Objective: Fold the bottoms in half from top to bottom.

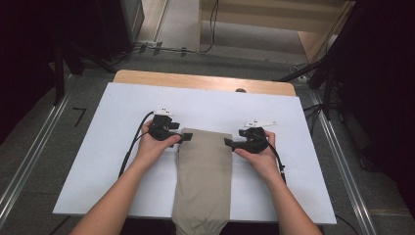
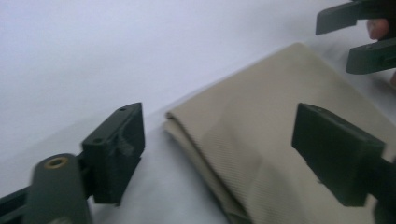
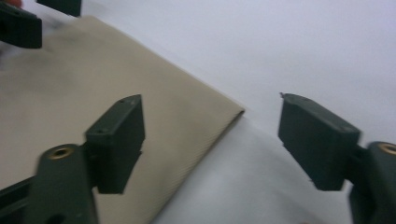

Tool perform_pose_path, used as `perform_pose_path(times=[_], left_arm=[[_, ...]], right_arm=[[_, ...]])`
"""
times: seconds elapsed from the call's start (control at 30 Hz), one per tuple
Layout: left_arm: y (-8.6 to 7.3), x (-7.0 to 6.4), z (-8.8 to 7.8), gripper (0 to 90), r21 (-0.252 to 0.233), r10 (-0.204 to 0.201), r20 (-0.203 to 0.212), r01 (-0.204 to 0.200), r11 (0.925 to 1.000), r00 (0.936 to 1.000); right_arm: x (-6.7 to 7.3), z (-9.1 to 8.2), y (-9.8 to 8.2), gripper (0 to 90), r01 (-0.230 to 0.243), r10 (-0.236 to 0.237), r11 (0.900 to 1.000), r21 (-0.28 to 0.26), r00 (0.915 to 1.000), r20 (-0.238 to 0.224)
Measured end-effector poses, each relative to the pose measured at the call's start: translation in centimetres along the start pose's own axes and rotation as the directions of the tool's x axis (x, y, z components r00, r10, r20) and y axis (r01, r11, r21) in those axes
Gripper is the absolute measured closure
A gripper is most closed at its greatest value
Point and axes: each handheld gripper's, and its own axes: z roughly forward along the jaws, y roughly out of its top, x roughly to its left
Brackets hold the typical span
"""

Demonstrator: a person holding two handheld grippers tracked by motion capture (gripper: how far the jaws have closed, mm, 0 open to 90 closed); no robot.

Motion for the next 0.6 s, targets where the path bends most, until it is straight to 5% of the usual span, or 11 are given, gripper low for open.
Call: perform_pose_path(times=[0.37, 0.6], left_arm=[[0.1, 0.3, 0.7, 51.6, 0.046, -0.002, -0.053, 0.004, 0.9989, 0.9986], [0.0, -0.3, 0.8, 84.8, 0.072, 0.042, -0.028, -0.039, 0.9966, 0.9987]], right_arm=[[-0.3, 1.7, 0.2, 48.1, 0.013, -0.015, 0.999, 0.043, 0.9991, 0.039], [0.5, 1.9, 0.1, 75.7, 0.045, -0.046, 0.997, 0.061, 0.9989, 0.011]])
